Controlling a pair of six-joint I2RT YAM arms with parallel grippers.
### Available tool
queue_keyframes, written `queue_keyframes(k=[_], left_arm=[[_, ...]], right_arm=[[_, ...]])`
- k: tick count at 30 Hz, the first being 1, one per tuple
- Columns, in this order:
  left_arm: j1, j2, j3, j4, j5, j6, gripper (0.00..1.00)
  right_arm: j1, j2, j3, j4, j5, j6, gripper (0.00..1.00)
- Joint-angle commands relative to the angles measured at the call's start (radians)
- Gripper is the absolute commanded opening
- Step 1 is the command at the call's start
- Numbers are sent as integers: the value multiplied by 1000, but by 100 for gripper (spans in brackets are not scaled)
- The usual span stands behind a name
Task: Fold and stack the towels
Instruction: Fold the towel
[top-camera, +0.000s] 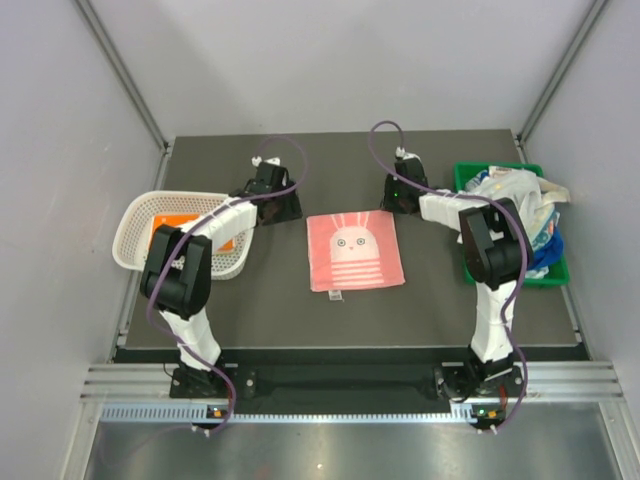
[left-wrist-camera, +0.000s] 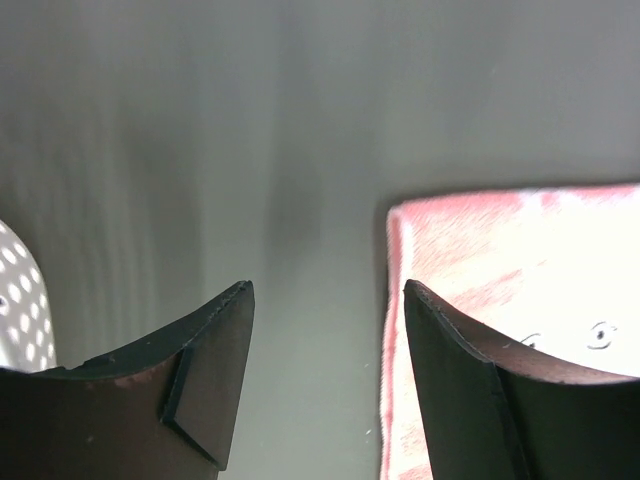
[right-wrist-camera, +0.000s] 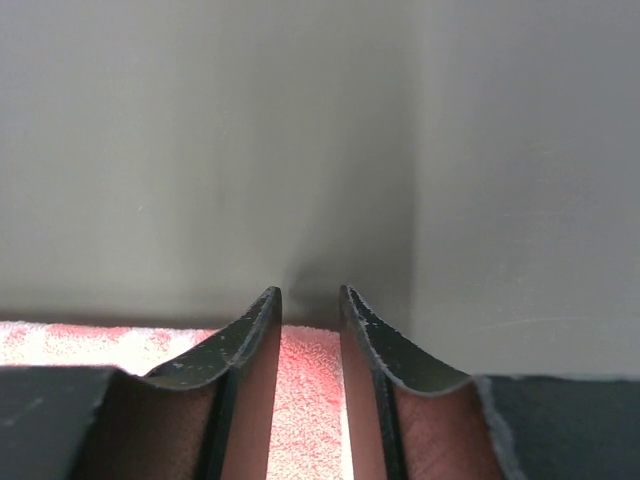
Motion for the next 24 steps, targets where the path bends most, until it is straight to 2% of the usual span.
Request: queue_keyframes(k=[1, 8, 16, 20, 24], left_arm=[[2, -30, -44, -8, 30, 4, 66], [2, -16, -78, 20, 56, -15, 64], [5, 28, -51, 63, 62, -16, 63], [5, 70, -14, 70, 129, -22, 62], [5, 61, -55, 138, 166, -36, 62]], right_arm=[[20, 68, -2, -110, 10, 1, 30], [21, 69, 1, -118, 15, -7, 28], [23, 75, 31, -151, 18, -14, 28], [21, 49, 19, -155, 28, -14, 28], [21, 22, -9, -142, 34, -14, 29]])
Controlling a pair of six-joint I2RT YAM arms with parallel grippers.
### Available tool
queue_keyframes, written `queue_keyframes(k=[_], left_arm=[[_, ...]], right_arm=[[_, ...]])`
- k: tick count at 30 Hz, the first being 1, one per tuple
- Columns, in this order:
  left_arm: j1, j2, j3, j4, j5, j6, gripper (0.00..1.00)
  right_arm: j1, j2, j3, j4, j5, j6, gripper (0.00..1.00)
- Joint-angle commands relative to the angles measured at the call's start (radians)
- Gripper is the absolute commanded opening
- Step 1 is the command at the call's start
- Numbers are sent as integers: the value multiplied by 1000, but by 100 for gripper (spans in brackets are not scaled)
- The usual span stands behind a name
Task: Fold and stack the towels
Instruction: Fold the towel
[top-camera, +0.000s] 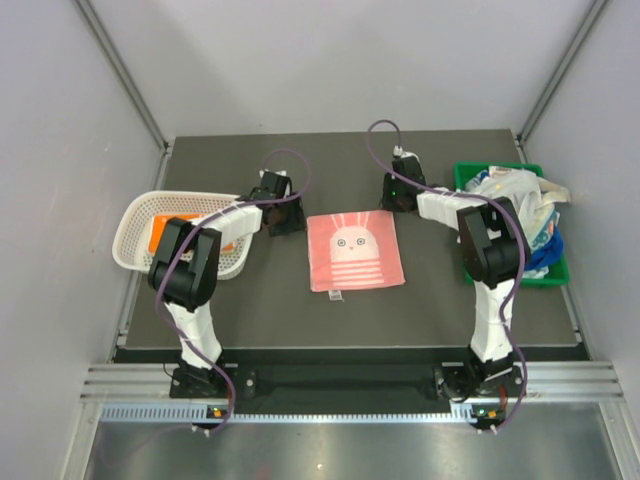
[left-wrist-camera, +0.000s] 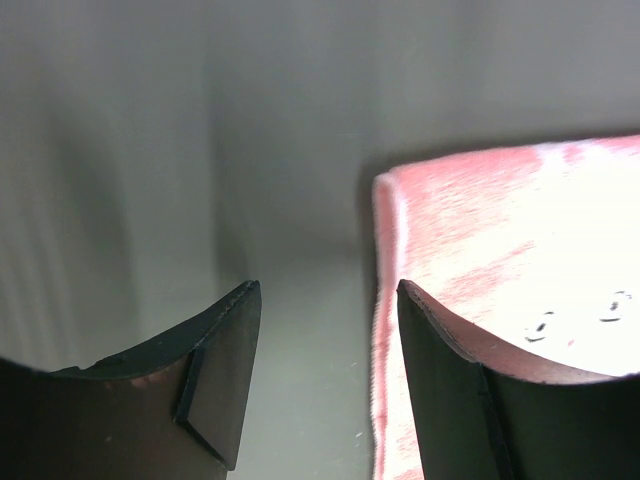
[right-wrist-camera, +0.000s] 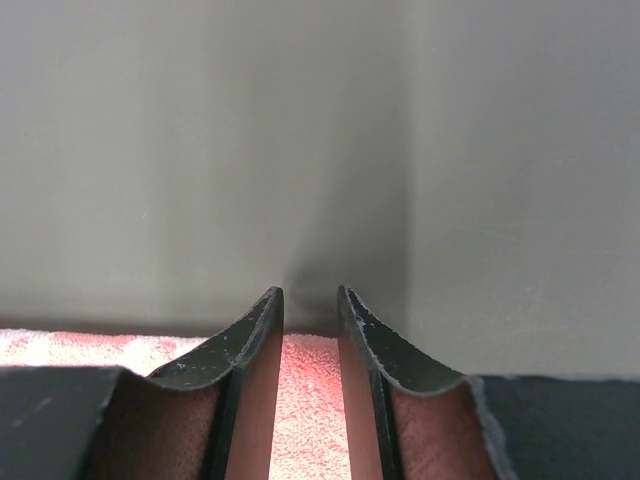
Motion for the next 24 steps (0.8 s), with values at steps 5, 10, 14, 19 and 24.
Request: queue_keyframes(k=[5, 10, 14, 19, 24], left_arm=[[3, -21, -43, 153, 64, -42, 62], [3, -37, -59, 183, 62, -34, 62], [5, -5, -19, 183, 97, -20, 62], [-1, 49, 17, 158, 117, -12, 61], [-18, 77, 24, 150, 105, 0, 60]], right_arm=[[14, -19, -43, -113, 18, -13, 32], [14, -48, -45, -122, 29, -15, 33], [14, -98, -63, -124, 48, -16, 33], [14, -151, -101, -127, 86, -18, 34], [-3, -207, -154, -101, 106, -7, 40]])
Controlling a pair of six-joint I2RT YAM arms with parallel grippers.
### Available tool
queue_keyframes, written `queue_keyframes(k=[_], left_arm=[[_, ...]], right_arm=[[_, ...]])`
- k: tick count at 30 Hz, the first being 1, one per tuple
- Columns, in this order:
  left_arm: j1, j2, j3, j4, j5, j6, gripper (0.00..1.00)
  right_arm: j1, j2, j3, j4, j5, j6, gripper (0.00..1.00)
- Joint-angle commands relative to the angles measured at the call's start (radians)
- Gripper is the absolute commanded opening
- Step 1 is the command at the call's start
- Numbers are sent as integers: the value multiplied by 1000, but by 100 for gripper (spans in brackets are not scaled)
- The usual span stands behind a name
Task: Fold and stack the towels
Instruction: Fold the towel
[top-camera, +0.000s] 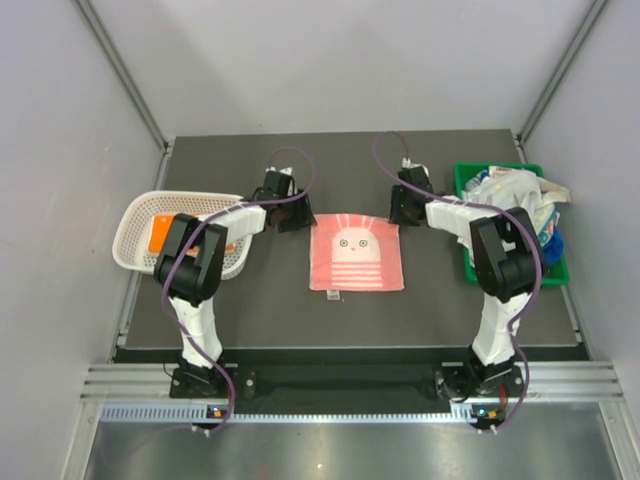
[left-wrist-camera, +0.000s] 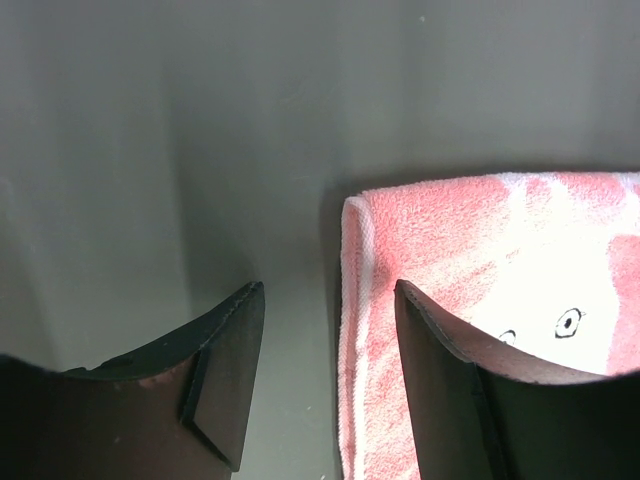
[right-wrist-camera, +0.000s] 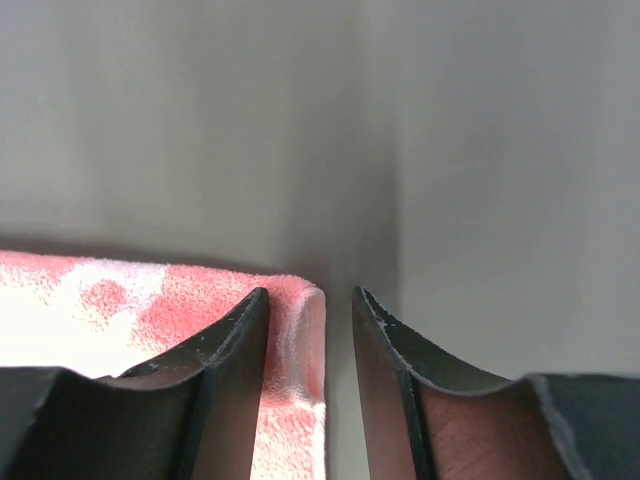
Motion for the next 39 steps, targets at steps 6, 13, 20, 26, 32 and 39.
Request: queue_keyframes(k=[6, 13, 20, 26, 32, 39], left_arm=[[-20, 51, 29, 15, -3, 21, 59], [-25, 61, 52, -2, -8, 31, 59], [-26, 91, 105, -50, -26, 53, 57], [-34, 109, 107, -55, -25, 51, 52], [-39, 129, 115, -58, -34, 48, 50], [-39, 149, 127, -62, -61, 47, 48]], right_arm=[[-14, -106, -16, 8, 50, -11, 45], [-18, -166, -15, -10, 59, -14, 48], [-7, -187, -62, -35, 50, -25, 45], [19, -152, -105, -15, 46, -22, 43], [32, -72, -66, -13, 52, -19, 43], [32, -20, -23, -30, 89, -28, 42]])
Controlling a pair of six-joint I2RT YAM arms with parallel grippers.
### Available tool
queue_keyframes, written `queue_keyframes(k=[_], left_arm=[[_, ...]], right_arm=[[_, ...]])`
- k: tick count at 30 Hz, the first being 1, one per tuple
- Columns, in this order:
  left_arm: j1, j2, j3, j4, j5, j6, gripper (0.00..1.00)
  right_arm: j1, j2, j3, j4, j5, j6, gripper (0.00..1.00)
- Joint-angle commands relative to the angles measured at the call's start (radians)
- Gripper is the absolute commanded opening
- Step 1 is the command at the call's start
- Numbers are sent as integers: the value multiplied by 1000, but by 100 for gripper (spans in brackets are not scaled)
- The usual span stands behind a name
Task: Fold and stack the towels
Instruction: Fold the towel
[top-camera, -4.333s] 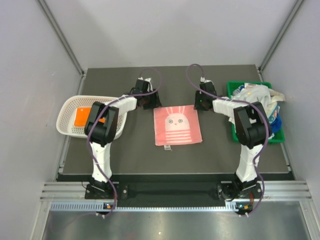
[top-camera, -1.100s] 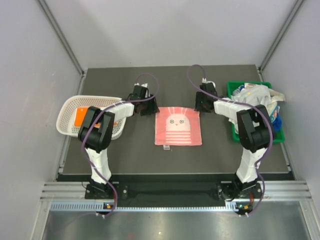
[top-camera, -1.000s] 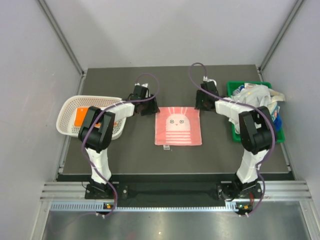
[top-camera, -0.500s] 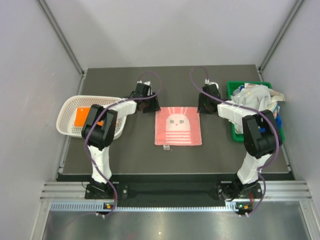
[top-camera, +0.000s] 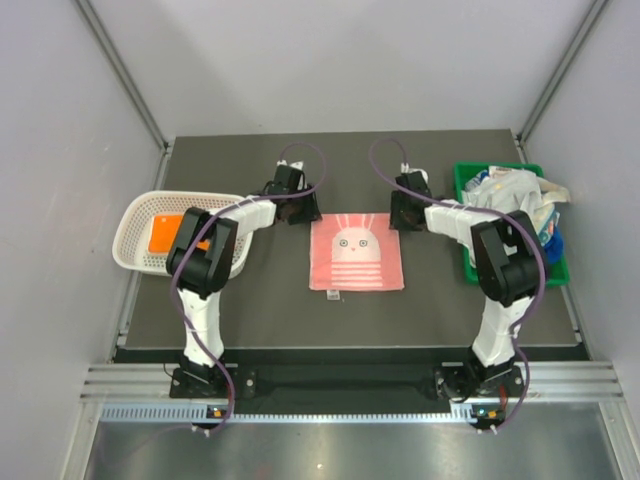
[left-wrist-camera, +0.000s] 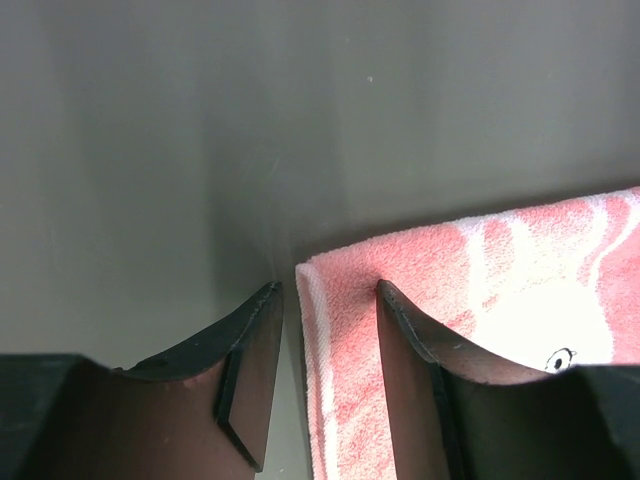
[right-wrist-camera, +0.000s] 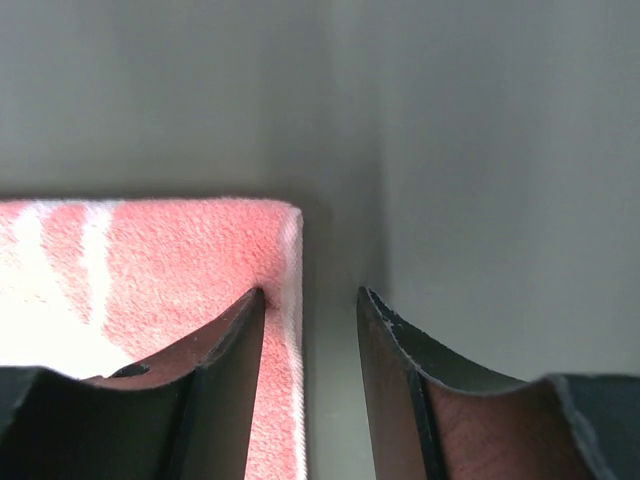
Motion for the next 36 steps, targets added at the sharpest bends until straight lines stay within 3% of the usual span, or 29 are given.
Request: queue_keyframes(k=[1, 17, 28, 34, 36], left_arm=[[-5, 54, 5, -49, -33, 12, 48], [-8, 72, 8, -40, -31, -2, 40], [-8, 81, 50, -69, -43, 14, 30], [-8, 89, 59, -75, -43, 17, 21], [-8, 95, 68, -81, -43, 18, 14]], right_arm=[[9, 31, 48, 0, 25, -11, 42], [11, 31, 85, 63, -12, -23, 43], [9, 112, 156, 35, -35, -43, 43], [9, 132, 159, 37, -47, -50, 36], [9, 137, 165, 38, -53, -52, 33]])
